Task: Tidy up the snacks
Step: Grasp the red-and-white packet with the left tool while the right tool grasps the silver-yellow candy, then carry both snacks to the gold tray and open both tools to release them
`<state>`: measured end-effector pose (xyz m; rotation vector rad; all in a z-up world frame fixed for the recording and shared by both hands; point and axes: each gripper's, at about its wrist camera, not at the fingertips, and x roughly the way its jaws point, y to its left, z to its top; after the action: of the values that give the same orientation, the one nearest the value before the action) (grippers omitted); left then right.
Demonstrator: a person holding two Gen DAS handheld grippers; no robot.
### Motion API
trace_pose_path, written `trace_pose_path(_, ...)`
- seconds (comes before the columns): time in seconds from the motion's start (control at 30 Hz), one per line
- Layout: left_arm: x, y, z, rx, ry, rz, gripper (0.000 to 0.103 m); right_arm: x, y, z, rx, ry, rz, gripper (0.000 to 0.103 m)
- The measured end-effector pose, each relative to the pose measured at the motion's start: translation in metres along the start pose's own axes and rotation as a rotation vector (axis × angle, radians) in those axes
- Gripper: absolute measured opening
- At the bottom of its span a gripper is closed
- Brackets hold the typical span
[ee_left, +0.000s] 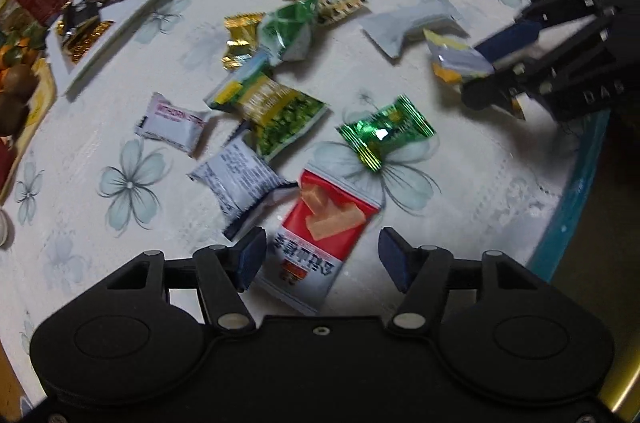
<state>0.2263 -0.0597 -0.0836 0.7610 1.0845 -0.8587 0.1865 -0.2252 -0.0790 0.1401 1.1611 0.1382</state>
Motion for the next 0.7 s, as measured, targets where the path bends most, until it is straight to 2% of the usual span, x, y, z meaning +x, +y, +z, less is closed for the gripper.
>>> trace_pose_path(0.1, -0.001, 0.001, -0.002, -0.012, -0.004, 0.008, 0.070, -0.002, 0.000, -0.001, 0.006, 0.000, 0.003, 0.042)
trace_pose_path(0.23, 0.005, 0.019, -0.001, -0.149, -0.005, -0.043, 0.074, -0.002, 0.002, -0.001, 0.000, -0.005, 0.003, 0.042)
trace_pose_path(0.3, 0.006, 0.027, -0.002, -0.240, -0.015, -0.068, 0.068, -0.002, 0.002, -0.002, 0.000, -0.005, -0.001, 0.042)
trace_pose_path(0.4, 0.004, 0.028, -0.003, -0.337, -0.028, -0.029, 0.061, -0.003, 0.000, -0.002, 0.010, -0.010, -0.009, 0.042)
trace_pose_path(0.47, 0.001, 0.030, -0.004, -0.428, -0.032, -0.002, 0.046, -0.005, -0.002, -0.002, 0.023, -0.017, -0.012, 0.042)
trace_pose_path(0.57, -0.004, 0.036, -0.009, -0.582, -0.039, -0.048, 0.043, -0.008, -0.003, -0.003, 0.044, -0.034, -0.028, 0.042)
trace_pose_path(0.7, -0.016, 0.027, -0.018, -0.688, -0.071, 0.001, 0.043, -0.017, 0.001, -0.006, 0.061, -0.054, -0.060, 0.042)
